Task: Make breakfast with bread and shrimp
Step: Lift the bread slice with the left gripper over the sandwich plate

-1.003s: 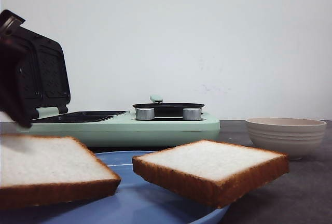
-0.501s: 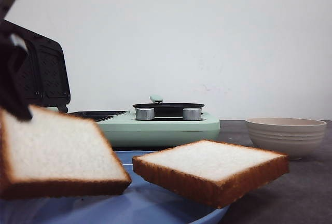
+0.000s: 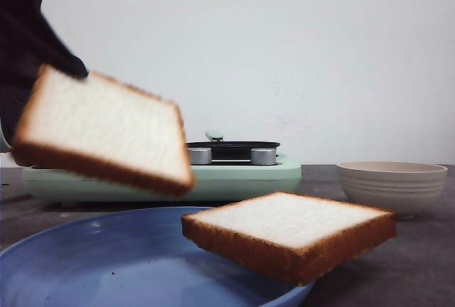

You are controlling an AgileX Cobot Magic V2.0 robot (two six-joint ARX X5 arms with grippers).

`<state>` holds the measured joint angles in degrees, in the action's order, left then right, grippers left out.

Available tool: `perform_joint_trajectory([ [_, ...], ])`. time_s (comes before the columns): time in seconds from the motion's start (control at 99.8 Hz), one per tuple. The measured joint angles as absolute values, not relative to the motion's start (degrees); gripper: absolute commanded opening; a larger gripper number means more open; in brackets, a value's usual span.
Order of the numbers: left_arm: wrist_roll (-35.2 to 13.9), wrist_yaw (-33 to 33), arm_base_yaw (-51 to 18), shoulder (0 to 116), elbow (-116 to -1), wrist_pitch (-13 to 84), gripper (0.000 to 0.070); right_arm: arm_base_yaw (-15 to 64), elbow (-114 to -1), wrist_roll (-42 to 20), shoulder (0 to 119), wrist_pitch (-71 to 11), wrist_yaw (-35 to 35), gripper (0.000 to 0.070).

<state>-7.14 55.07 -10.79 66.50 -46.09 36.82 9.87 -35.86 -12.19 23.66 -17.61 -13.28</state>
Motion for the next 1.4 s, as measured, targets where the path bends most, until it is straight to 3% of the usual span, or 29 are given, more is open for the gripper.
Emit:
perform_joint_trajectory([
  [0.13,-12.6,55.0,-10.8,63.9,-46.1,28.2,0.001,9.9,-35.9,-12.2,23.7,-17.6,-13.3,0.0559],
  [0.281,-22.2,53.5,-10.8,62.9,-46.1,14.0,0.001,9.9,-35.9,-12.2,23.7,-17.6,-13.3,0.0559],
  [0.471,-34.2,44.6,-10.8,62.9,-46.1,-2.4,0.001,9.9,-35.9,-12.2,23.7,-17.6,-13.3,0.0559],
  [0.722,-37.6,28.5,-10.8,63.9,-50.6,-4.5,0.0011,9.9,-35.9,-12.2,23.8,-18.0,-13.3,0.0559],
  [0.832,-36.4,21.8,-10.8,65.5,-54.3,-2.3,0.001,10.1,-35.9,-12.1,24.3,-18.0,-13.2,0.0559],
  [0.972,-31.3,16.2,-11.1,69.7,-61.8,4.6,0.001,10.6,-35.9,-11.8,25.3,-18.0,-13.2,0.0559],
  [1.153,-20.6,8.4,-12.5,76.7,-73.4,15.9,0.001,11.5,-35.9,-11.0,26.3,-18.2,-11.9,0.0559],
  [1.404,-4.1,-1.1,-16.1,86.0,-85.7,23.1,0.001,11.6,-35.9,-10.5,26.6,-18.6,-11.9,0.0559],
])
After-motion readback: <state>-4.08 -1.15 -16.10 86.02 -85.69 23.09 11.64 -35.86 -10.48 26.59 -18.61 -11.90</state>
